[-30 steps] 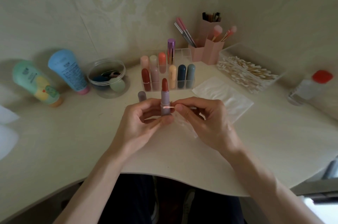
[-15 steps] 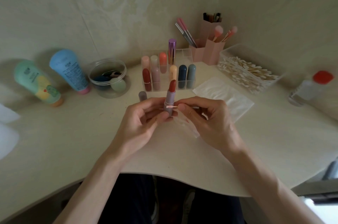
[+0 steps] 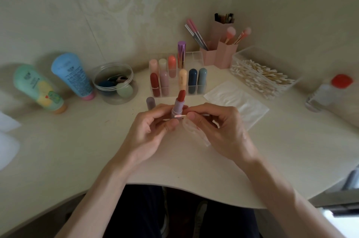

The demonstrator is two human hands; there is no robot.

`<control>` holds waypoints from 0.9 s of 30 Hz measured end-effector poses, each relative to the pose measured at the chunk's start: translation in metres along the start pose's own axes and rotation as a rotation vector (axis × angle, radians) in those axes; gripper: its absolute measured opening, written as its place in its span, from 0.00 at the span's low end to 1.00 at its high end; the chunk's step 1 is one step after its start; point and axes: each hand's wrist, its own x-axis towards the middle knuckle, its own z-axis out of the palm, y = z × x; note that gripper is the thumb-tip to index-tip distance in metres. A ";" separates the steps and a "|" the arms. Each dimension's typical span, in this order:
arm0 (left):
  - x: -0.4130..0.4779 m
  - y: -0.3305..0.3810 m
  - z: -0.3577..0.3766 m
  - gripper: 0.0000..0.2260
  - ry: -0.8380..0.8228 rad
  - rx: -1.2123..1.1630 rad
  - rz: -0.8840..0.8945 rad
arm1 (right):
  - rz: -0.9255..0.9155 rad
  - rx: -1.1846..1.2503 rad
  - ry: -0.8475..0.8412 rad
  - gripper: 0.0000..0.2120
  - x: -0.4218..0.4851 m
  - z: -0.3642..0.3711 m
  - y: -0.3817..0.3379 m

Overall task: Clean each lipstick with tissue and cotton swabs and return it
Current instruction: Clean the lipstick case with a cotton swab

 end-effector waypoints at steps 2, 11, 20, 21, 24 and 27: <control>0.000 0.001 0.001 0.14 0.042 -0.035 -0.003 | 0.008 -0.004 0.005 0.06 0.001 0.000 -0.001; -0.001 0.002 0.004 0.13 0.152 -0.152 -0.036 | 0.056 -0.037 0.071 0.06 0.000 -0.006 -0.004; -0.002 0.002 0.003 0.12 0.146 -0.134 -0.040 | 0.022 -0.087 0.072 0.06 0.000 -0.005 -0.004; -0.002 0.002 0.003 0.12 0.144 -0.131 -0.038 | 0.024 -0.086 0.069 0.06 0.000 -0.005 -0.004; -0.002 0.001 0.003 0.12 0.137 -0.113 -0.031 | 0.019 -0.082 0.053 0.05 -0.001 -0.005 -0.005; -0.001 -0.002 0.002 0.12 0.130 -0.077 -0.018 | 0.004 -0.095 0.036 0.05 -0.002 -0.002 -0.005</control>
